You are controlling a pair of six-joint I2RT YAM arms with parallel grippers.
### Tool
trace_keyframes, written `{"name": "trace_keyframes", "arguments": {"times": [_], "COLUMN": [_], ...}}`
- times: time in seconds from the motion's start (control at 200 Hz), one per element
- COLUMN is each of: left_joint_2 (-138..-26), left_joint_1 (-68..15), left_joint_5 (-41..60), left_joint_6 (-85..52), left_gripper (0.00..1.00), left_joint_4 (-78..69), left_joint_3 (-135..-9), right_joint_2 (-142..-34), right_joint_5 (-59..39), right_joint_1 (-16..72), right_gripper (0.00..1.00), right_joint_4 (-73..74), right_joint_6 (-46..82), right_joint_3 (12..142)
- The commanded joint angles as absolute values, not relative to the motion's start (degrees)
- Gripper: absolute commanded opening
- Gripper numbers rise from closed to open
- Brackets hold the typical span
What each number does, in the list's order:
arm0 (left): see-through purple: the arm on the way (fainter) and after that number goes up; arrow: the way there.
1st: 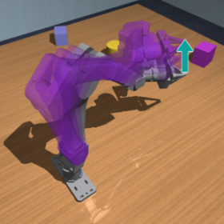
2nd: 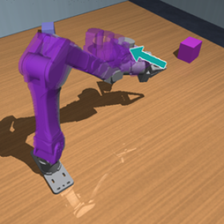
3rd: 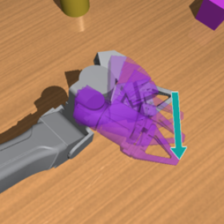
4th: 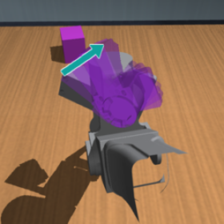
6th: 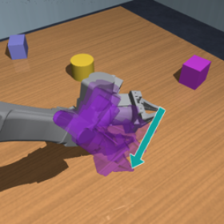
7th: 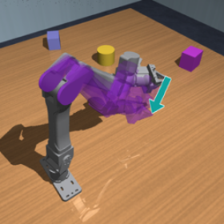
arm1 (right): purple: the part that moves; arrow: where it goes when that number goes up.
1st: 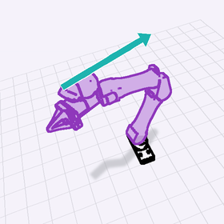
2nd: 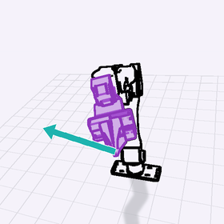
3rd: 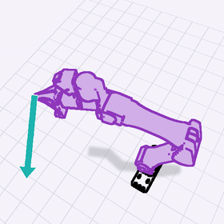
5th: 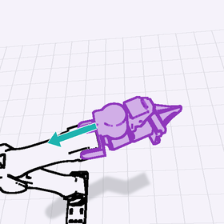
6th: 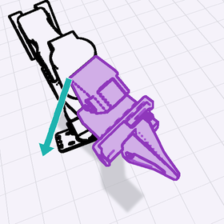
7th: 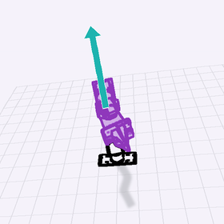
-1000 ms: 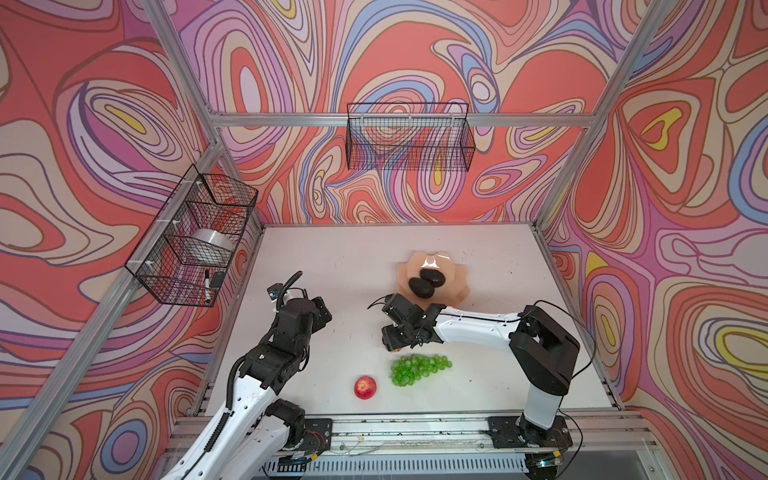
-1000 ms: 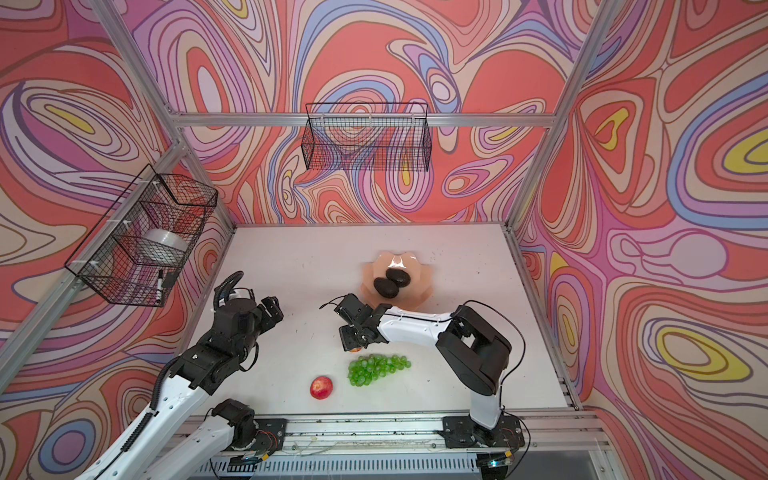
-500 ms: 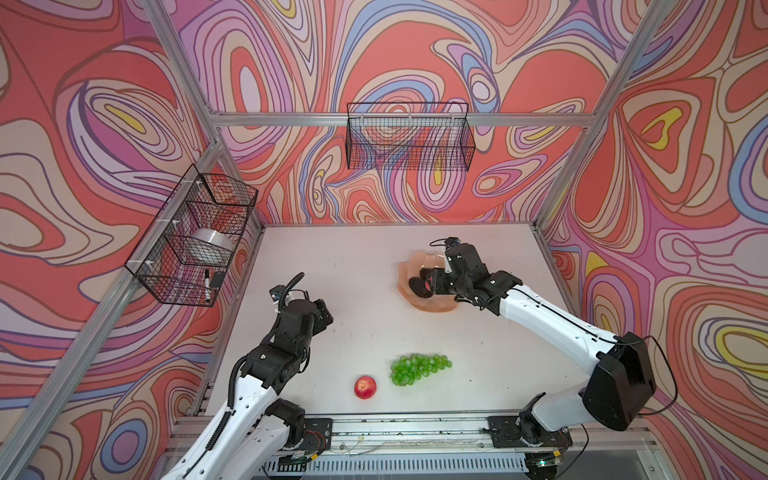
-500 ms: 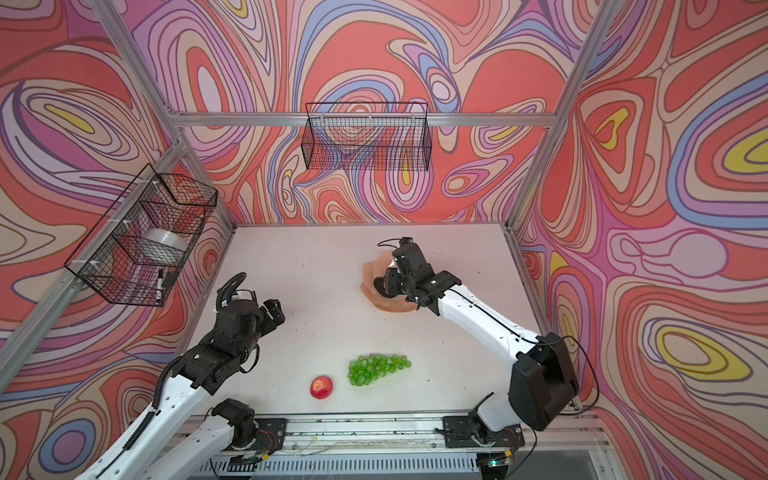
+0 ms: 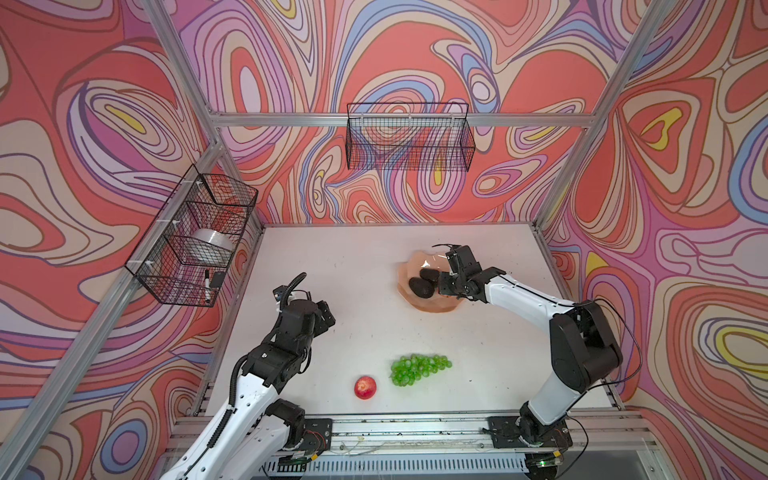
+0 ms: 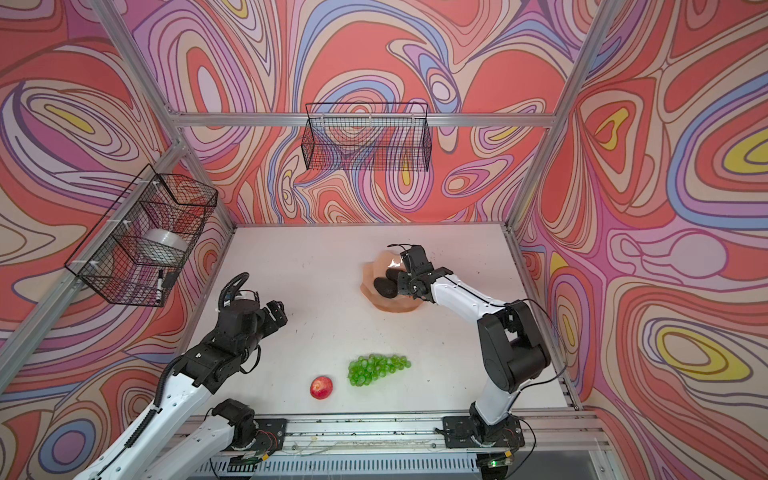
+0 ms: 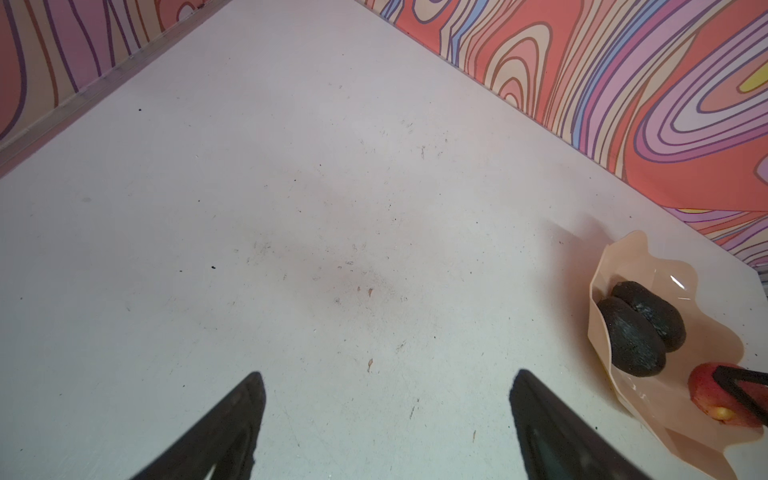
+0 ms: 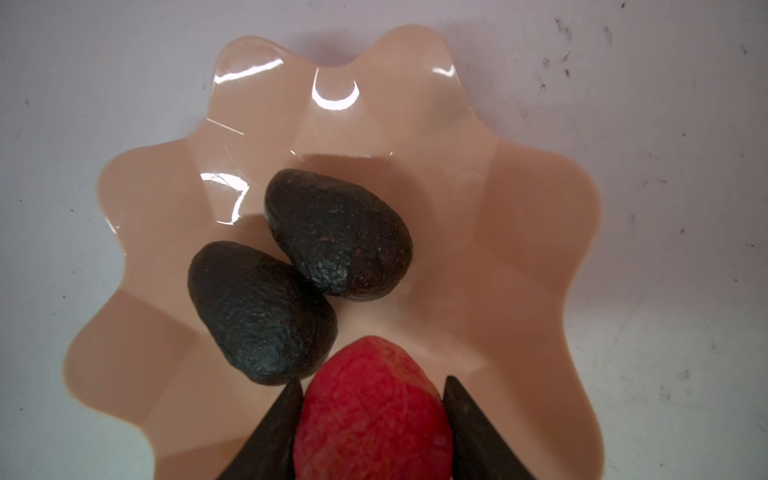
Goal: Place and organize the fake fruits in the fruit bowl
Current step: 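Place the red apple into the bowl beside the avocados with the right gripper, then grasp the remaining red apple with the left gripper while the right gripper withdraws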
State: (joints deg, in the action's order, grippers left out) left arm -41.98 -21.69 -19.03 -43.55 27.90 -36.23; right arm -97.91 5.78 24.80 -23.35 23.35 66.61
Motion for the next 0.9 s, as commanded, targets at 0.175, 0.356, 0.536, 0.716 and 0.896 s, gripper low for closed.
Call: {"name": "trace_keyframes", "arguments": {"times": [0.175,0.356,0.536,0.716,0.896], "left_joint_2": [-41.44,-43.42,-42.01,-48.24,-55.24], "left_joint_1": [-21.44,-21.65,-34.01,-52.33,-59.51], "left_joint_5": [-17.34,-4.87,-1.23,-4.15,-3.74], "left_joint_6": [-45.86,-47.78,-55.40,-64.91,-68.28], "left_gripper": [0.92,0.87,0.84,0.85,0.87], "left_joint_4": [37.66,49.73,51.56,52.15,49.26], "left_joint_3": [-39.26,-42.54,-40.30,-40.67,-39.29], "right_joint_2": [-100.96,-99.36,-93.95,-87.89,-83.34], "right_joint_5": [5.58,5.88,6.90,8.07,8.58], "right_joint_1": [24.26,24.04,23.68,23.51,23.51], "right_gripper": [0.69,0.76,0.82,0.89,0.93], "right_joint_4": [-20.49,-20.70,-21.45,-21.71,-22.50], "right_joint_6": [22.91,22.74,22.19,20.38,20.13], "right_joint_3": [66.80,67.65,69.04,69.61,68.77]}}
